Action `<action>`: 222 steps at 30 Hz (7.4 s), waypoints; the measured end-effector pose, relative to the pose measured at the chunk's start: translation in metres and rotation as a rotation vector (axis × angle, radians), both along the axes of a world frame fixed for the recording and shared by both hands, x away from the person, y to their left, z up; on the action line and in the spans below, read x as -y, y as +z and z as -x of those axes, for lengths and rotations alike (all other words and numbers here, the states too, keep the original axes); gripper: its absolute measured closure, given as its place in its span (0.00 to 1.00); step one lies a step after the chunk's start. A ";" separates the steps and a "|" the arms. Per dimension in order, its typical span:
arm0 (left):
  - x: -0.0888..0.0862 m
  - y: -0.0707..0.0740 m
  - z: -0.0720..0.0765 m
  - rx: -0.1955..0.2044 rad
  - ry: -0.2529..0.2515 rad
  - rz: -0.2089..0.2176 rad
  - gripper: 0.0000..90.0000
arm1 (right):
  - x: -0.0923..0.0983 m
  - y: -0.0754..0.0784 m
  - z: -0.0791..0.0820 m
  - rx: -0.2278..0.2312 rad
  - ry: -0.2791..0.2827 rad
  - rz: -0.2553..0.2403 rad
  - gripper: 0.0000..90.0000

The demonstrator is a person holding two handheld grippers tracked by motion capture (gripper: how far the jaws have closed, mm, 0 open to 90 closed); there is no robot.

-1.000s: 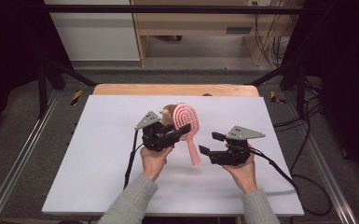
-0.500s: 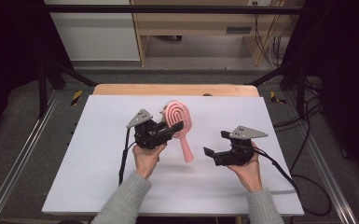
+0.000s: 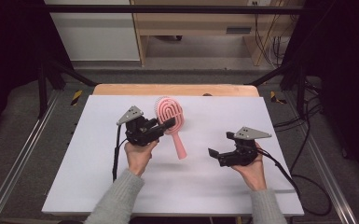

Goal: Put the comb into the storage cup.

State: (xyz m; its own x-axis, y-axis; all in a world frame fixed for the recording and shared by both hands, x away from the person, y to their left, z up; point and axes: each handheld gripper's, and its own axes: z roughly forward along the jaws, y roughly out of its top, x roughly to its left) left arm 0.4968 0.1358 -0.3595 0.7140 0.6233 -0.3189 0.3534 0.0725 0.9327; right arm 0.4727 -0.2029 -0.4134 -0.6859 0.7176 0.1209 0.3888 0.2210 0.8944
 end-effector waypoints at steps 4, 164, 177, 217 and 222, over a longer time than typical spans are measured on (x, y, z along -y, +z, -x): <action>-0.005 0.005 0.000 0.008 0.009 0.003 0.70 | 0.004 -0.003 -0.001 -0.007 -0.003 0.010 0.00; 0.014 0.032 -0.146 0.033 0.201 -0.134 0.70 | 0.048 -0.024 -0.006 -0.004 -0.036 -0.027 0.00; 0.017 0.014 -0.150 0.010 0.189 -0.138 0.70 | 0.048 -0.024 -0.006 -0.007 -0.035 -0.035 0.00; -0.006 -0.031 -0.142 -0.043 0.212 -0.083 0.69 | 0.047 -0.024 -0.005 -0.009 -0.037 -0.034 0.00; -0.012 -0.033 -0.141 -0.051 0.222 -0.064 0.69 | 0.047 -0.025 -0.006 -0.011 -0.037 -0.032 0.00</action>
